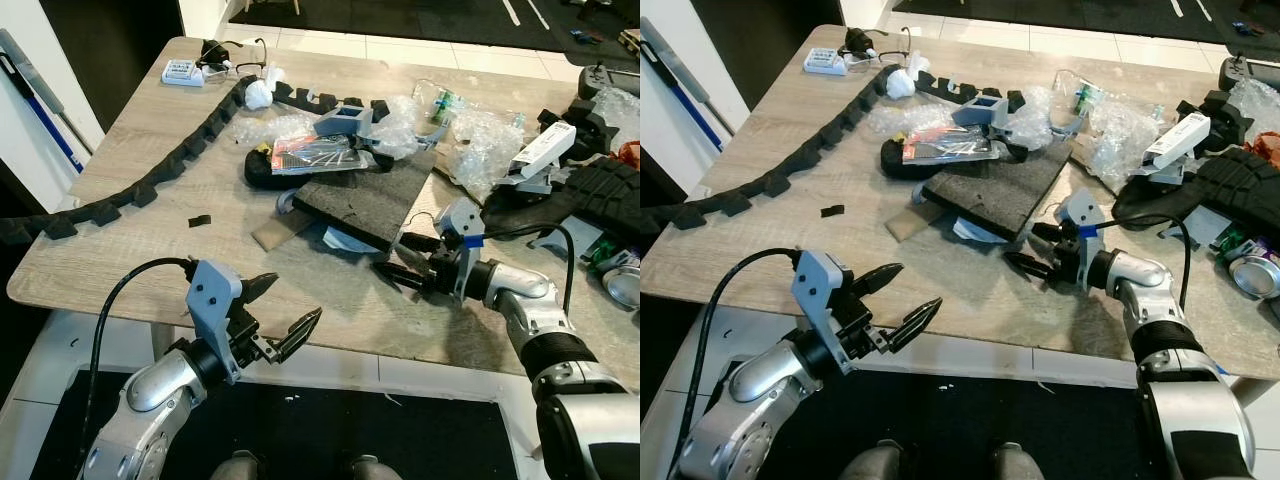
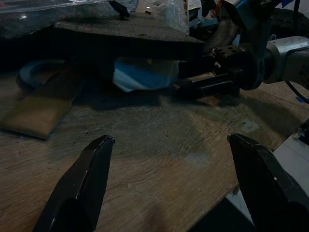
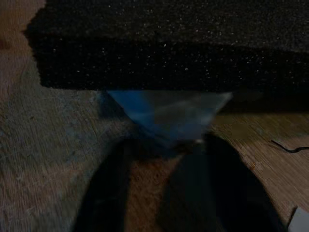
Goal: Picking trash to rubbish bin
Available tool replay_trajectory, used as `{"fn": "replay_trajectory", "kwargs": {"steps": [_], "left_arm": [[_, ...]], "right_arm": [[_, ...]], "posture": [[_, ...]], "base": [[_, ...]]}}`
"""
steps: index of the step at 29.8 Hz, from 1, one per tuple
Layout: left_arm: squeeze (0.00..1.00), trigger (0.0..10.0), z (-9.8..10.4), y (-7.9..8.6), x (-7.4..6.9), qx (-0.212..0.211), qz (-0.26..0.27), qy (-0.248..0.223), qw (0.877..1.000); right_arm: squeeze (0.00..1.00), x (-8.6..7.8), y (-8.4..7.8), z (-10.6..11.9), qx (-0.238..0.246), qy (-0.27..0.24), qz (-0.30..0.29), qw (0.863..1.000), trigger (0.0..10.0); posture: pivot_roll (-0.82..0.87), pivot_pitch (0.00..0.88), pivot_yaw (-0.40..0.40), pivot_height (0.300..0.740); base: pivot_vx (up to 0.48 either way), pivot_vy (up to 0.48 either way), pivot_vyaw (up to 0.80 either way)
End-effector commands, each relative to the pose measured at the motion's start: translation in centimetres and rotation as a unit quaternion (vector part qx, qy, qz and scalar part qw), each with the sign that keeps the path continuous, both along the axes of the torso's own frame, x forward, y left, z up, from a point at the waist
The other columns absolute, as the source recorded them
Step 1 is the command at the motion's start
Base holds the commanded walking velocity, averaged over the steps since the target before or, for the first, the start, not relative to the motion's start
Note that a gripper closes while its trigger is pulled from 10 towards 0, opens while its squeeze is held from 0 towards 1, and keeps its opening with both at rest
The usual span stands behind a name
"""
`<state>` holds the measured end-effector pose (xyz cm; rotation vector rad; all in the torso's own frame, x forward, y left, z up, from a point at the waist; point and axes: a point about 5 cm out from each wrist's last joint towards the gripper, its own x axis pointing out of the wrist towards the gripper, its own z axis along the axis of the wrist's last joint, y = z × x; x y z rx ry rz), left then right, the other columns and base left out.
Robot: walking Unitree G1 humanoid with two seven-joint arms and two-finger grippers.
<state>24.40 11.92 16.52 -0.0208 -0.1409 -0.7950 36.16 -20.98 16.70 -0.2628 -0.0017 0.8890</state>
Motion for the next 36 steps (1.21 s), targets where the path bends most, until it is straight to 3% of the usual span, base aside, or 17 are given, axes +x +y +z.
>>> {"fn": "replay_trajectory", "kwargs": {"steps": [1, 13, 18, 26, 36], "left_arm": [[0.00, 10.0, -0.5, -0.3, -0.2, 0.006, -0.006, 0.009, 1.000], [0.00, 10.0, -0.6, -0.4, 0.2, 0.007, -0.008, 0.006, 1.000], [0.00, 10.0, -0.5, -0.5, 0.4, 0.007, -0.008, 0.001, 1.000], [0.00, 10.0, -0.7, -0.4, 0.3, -0.002, 0.013, -0.003, 1.000], [0.00, 10.0, -0.6, 0.3, 1.2, -0.006, 0.066, -0.017, 0.998]], "right_arm": [[0.00, -0.4, -0.1, -0.7, -0.003, 0.010, 0.008, 1.000, 0.0], [0.00, -0.9, 1.5, -0.9, 0.039, 0.001, 0.053, 0.998, 0.0], [0.00, -1.9, 3.0, -0.8, 0.084, -0.005, 0.099, 0.992, 0.0], [0.00, -4.8, 4.8, 1.7, 0.153, -0.030, 0.142, 0.977, 0.0], [0.00, -6.6, 5.4, 6.0, 0.236, -0.080, 0.110, 0.962, 0.0]], "posture": [[0.05, 0.249, -0.021, 0.740], [0.05, 0.205, -0.020, 0.740], [0.05, 0.184, -0.030, 0.740], [0.03, 0.178, -0.032, 0.740], [0.02, 0.168, -0.032, 0.740]], "base": [[0.000, 0.000, 0.00], [0.000, 0.000, 0.00], [0.000, 0.000, 0.00], [0.000, 0.000, 0.00], [0.000, 0.000, 0.00]]}}
